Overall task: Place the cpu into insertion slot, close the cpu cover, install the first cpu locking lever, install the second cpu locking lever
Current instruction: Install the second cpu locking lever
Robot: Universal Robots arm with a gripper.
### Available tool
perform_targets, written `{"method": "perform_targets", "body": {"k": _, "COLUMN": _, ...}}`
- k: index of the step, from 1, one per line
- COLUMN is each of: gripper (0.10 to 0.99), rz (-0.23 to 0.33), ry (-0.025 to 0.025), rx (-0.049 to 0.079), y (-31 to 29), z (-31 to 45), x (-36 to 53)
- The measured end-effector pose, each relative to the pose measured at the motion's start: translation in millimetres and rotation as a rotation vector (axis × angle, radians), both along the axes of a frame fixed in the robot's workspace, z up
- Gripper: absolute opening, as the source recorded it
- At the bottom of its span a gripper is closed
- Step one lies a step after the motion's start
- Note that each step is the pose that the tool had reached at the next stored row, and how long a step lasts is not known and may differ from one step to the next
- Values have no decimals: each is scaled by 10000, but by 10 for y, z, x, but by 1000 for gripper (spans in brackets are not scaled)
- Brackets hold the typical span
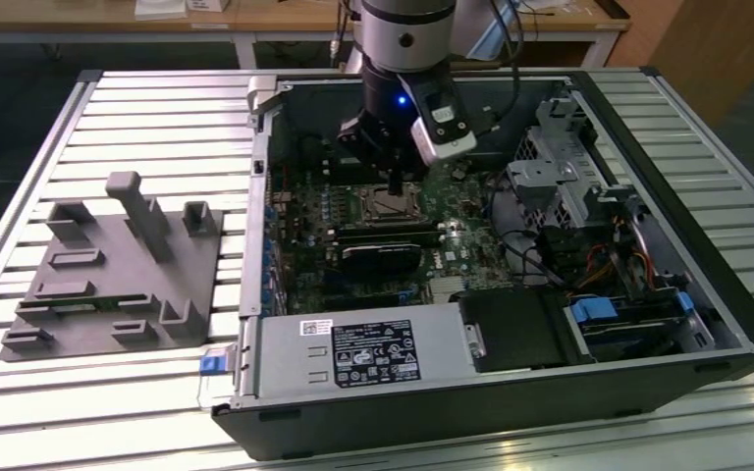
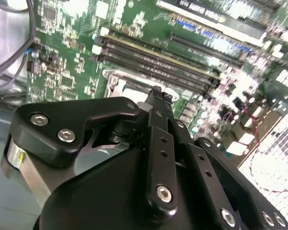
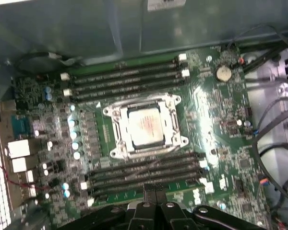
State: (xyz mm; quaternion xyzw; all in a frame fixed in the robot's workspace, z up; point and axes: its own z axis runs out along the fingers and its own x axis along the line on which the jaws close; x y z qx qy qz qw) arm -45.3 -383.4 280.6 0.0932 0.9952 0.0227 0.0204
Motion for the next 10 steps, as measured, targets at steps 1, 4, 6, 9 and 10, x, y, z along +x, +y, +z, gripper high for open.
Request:
{"method": "perform_targets", "body": {"k": 1, "gripper": 106, "rz": 4, "ry": -1, "rx": 132, "y": 0, "z": -5, "x": 0}}
{"method": "perform_targets", "body": {"k": 4, "gripper": 106, "rz": 16, "ry": -2, "rx": 321, "y": 1, "z": -39, "x": 0}}
{"method": "perform_targets", "body": {"k": 6, "gripper": 106, "rz": 20, "ry": -1, "rx": 336, "y": 0, "z": -73, "x": 0}}
{"method": "perform_targets", "body": {"k": 9, "gripper": 106, "rz": 26, "ry": 1, "rx": 337, "y": 0, "z": -128, "x": 0}}
{"method": "perform_targets", "body": {"k": 10, "gripper": 106, "rz": 27, "ry": 2, "rx": 337, "y": 0, "z": -145, "x": 0}}
